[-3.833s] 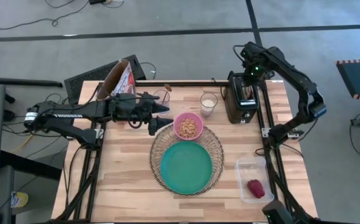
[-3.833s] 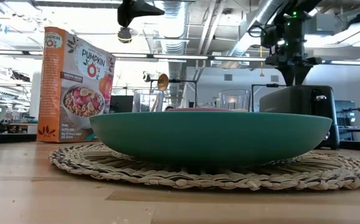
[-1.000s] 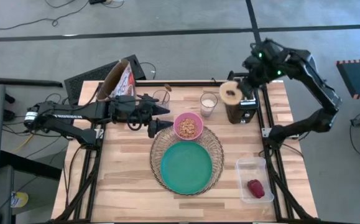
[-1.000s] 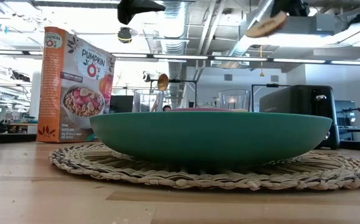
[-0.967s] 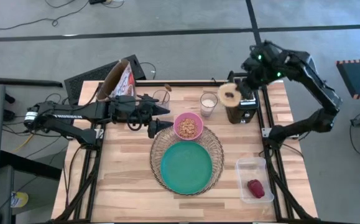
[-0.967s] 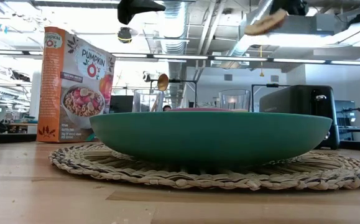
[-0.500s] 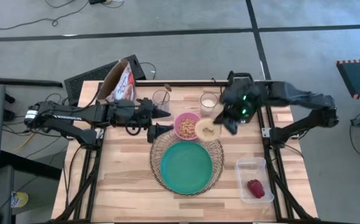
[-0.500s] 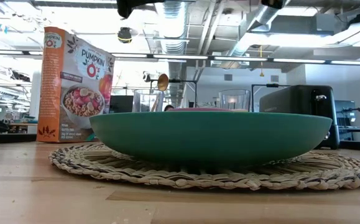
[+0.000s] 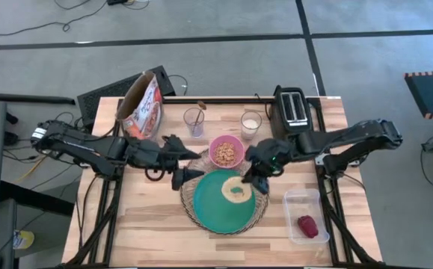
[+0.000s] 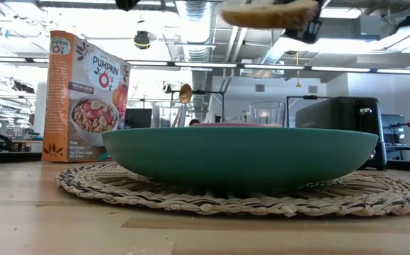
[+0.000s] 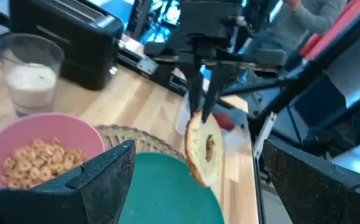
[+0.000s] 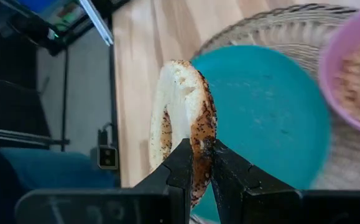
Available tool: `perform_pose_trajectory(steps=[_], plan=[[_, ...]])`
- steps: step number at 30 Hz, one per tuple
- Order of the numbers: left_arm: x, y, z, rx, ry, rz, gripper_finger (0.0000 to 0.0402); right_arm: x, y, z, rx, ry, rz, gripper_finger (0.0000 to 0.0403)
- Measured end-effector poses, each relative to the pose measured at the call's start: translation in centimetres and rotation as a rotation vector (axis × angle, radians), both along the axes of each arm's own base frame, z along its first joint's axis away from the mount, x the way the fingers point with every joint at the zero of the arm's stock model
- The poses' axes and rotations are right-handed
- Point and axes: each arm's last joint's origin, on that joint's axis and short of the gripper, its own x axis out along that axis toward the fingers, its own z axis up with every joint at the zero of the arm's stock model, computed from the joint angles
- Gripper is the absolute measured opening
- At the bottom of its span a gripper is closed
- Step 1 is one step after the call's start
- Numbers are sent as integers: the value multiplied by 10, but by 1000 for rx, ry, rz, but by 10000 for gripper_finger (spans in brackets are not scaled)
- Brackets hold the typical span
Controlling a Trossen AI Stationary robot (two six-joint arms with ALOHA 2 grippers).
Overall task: Arrange a breakfast setting
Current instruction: Put the bread on the green plate
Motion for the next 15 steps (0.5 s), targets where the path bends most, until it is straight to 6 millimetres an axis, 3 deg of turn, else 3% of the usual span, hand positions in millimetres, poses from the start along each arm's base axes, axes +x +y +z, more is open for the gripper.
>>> perform_pose_trajectory(steps=[7, 15], plan=[[-8, -27, -8, 42, 41, -119, 336, 33, 18, -46, 15, 104, 11, 72], [-25, -47, -25, 8, 63, -194, 336, 68, 19, -105, 51, 235, -64, 72]])
